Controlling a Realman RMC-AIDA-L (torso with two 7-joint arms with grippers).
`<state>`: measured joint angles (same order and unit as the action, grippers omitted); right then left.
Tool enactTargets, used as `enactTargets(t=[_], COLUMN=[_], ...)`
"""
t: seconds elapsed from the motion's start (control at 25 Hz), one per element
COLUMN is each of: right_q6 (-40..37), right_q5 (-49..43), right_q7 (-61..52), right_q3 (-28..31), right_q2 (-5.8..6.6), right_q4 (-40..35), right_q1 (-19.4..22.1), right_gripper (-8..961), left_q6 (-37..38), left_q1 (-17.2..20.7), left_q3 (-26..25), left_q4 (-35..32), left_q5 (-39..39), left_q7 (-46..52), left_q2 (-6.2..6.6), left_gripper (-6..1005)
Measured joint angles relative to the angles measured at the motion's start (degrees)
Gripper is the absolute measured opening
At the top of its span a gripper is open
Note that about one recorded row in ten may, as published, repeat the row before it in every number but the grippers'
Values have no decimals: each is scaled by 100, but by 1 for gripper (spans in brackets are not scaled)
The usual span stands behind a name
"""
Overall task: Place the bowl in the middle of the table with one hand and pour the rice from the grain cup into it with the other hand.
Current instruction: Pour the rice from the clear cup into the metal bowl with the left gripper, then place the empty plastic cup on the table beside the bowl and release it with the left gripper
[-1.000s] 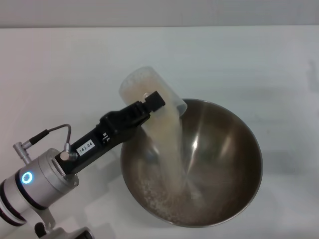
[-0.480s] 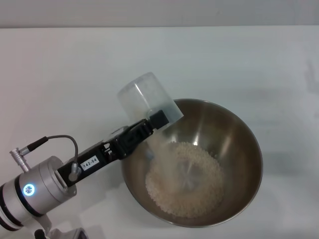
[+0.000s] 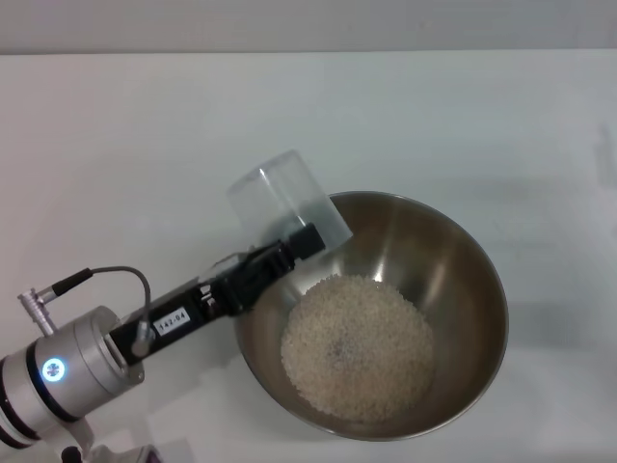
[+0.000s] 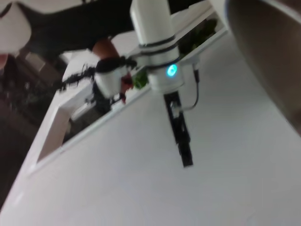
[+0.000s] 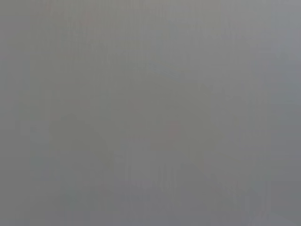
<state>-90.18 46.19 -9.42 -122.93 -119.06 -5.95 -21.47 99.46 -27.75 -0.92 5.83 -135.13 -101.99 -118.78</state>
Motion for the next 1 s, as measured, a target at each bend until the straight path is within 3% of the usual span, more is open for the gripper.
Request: enactTargets(t=[0.12,0.32,0.44,0.56,0.6,0.64,1.0], right_q6=[94,328,373,373,381,408,488], right_q5=[29,38,25,9,4,3,-5], right_q7=[-2,-67,-242,-386,-468,-527,-628], right_q3=[13,22,26,24,21,20,-53], right_q2=[-2,5,17,26,31,35,25], right_q4=[-9,-62,-118,-125,-125,-125,-203], right_q1=[-8,-82,-118,-140,-157,-175,-241], right_gripper=[497,497,498,500,501,502,509], left_q6=[12,-168,-818,-932,-1118,-1167,-2453], left_q1=[49,171,388,450,657,736,949], left_q3=[-318,-993,-1752,-1947,-2523,-2718,-3666], left_q4=[180,519,977,1068,1251,1283,1322], left_q5=[21,22,25,27,34,34,198], left_q7=[625,2551,3770,4084,5171,5705,8258], left_q2=[-1,-18,-34,-35,-37,-37,-40], left_gripper=[72,76,78,80,81,82,89])
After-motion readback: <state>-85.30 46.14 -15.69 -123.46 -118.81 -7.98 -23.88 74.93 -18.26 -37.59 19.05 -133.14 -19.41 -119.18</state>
